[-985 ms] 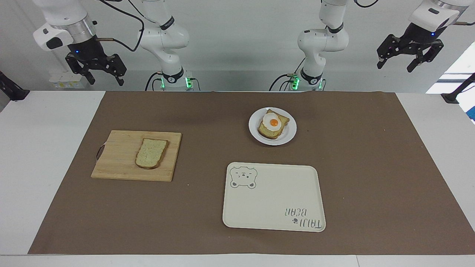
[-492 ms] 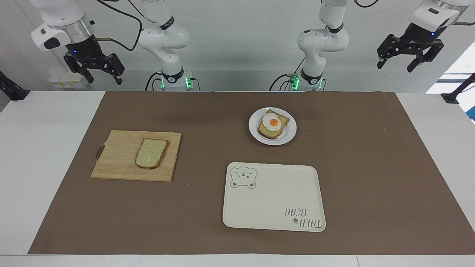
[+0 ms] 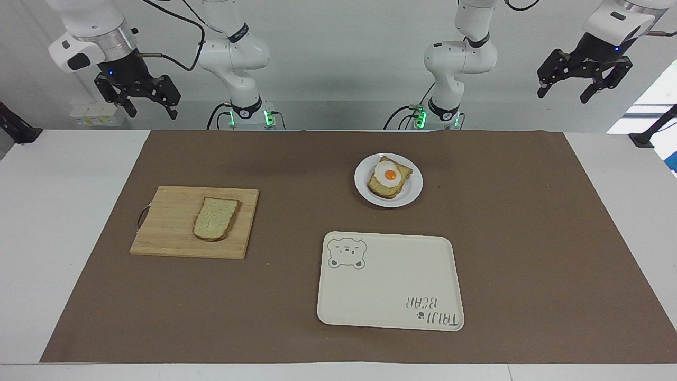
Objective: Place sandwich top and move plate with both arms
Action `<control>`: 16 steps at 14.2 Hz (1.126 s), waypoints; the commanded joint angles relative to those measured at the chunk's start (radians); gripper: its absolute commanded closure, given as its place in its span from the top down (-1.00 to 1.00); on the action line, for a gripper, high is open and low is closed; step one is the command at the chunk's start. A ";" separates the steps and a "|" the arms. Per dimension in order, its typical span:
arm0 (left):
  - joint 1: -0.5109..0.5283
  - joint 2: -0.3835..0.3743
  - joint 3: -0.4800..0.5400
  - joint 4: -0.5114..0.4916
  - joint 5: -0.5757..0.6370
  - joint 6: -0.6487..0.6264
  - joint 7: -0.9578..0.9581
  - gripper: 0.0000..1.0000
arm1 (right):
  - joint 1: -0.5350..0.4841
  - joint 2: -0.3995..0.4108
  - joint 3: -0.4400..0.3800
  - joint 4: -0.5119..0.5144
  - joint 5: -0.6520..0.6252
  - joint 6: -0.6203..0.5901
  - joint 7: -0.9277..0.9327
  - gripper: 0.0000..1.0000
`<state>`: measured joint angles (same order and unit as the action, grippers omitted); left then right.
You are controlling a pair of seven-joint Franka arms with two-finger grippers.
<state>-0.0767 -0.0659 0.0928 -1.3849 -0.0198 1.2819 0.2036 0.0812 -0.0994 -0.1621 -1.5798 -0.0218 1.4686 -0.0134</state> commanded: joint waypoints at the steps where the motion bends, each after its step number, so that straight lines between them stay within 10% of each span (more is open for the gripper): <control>1: 0.005 -0.026 -0.004 -0.033 0.006 0.011 -0.007 1.00 | 0.015 -0.025 0.007 -0.045 -0.007 0.056 0.001 1.00; 16: 0.005 -0.026 -0.004 -0.033 0.006 0.011 -0.007 1.00 | 0.009 0.092 0.007 -0.292 0.046 0.407 0.003 1.00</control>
<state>-0.0767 -0.0659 0.0928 -1.3849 -0.0198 1.2819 0.2036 0.0994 -0.0217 -0.1560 -1.8520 0.0006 1.8423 -0.0134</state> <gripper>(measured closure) 0.000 0.000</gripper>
